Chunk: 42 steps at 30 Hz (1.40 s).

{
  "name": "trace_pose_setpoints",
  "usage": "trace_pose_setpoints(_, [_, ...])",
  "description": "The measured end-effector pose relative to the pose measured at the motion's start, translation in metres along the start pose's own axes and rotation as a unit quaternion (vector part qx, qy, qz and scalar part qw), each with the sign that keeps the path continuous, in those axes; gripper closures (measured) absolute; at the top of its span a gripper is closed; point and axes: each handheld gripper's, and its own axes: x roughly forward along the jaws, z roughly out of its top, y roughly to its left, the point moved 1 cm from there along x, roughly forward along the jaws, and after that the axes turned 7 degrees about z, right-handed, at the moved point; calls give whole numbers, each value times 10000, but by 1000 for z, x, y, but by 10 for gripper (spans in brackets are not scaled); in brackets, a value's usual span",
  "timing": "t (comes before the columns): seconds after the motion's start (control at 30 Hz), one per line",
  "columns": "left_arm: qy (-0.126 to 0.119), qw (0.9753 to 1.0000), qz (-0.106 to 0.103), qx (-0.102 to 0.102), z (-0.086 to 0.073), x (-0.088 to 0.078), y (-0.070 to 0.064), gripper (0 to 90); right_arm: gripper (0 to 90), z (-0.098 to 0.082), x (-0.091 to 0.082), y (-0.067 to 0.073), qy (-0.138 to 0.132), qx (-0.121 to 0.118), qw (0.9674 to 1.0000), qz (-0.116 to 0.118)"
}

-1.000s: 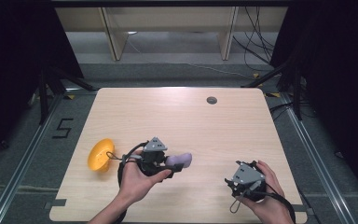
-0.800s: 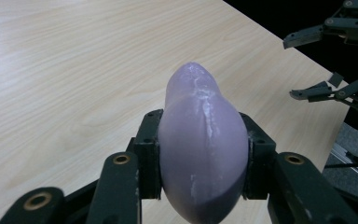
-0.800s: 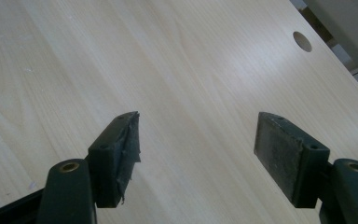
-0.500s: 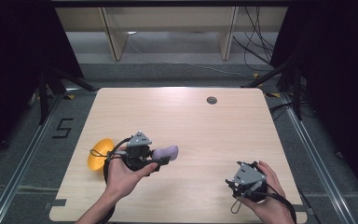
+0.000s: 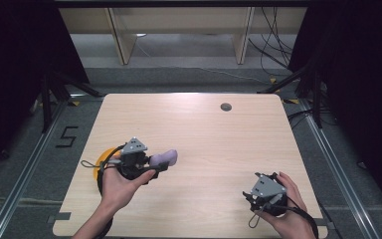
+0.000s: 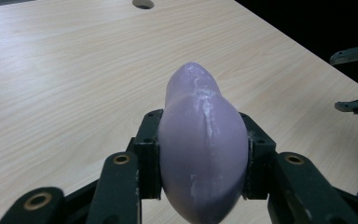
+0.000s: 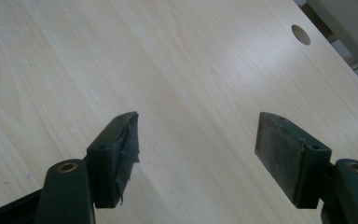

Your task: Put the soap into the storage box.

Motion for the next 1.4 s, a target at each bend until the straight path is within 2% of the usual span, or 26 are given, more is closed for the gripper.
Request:
trace_pose_setpoints(0.07, [-62,9999,68,-65,-1,-1,0,584,310,0,-1,0,23,-25,10000,14])
trace_pose_setpoints(0.1, [-13,10000,76,41,-2,-2,2,584,310,0,-1,-1,22,-26,10000,13])
trace_pose_setpoints(0.13, [-95,9998,101,-106,-2,-3,2,584,310,0,-1,-1,22,-22,10000,9])
trace_pose_setpoints(0.2, [-155,9997,115,-135,-3,-4,4,584,309,0,0,-1,14,-31,10000,17])
trace_pose_setpoints(0.23, [-68,9999,125,-43,-3,-6,6,584,309,0,0,-1,14,-31,10000,17])
trace_pose_setpoints(0.3, [-170,9996,171,-157,-4,-7,7,584,309,0,-1,0,31,59,10000,-10])
trace_pose_setpoints(0.33, [-153,9996,189,-129,-4,-10,9,584,309,0,-1,0,30,65,10000,-13])
trace_pose_setpoints(0.37, [-202,9994,203,-200,-5,-10,9,584,309,0,-1,-1,8,-2,10000,-8])
trace_pose_setpoints(0.63, [-258,9988,315,-275,-9,-15,17,584,309,0,-1,-1,-6,17,10000,-31])
trace_pose_setpoints(0.9, [-370,9969,559,-410,-17,-21,25,584,309,0,-1,-2,-2,24,10000,-8])
trace_pose_setpoints(1.07, [-424,9953,723,-479,-22,-27,31,584,308,1,-1,-1,-24,128,9999,-63])
trace_pose_setpoints(1.17, [-425,9950,750,-497,-25,-29,34,584,308,0,-1,-1,-25,79,9999,-56])
trace_pose_setpoints(1.37, [-502,9928,923,-580,-32,-32,39,584,308,0,-2,-2,-21,55,10000,-29])
trace_pose_setpoints(1.4, [-555,9916,978,-643,-33,-33,41,584,308,0,-3,-2,-35,74,10000,-31])
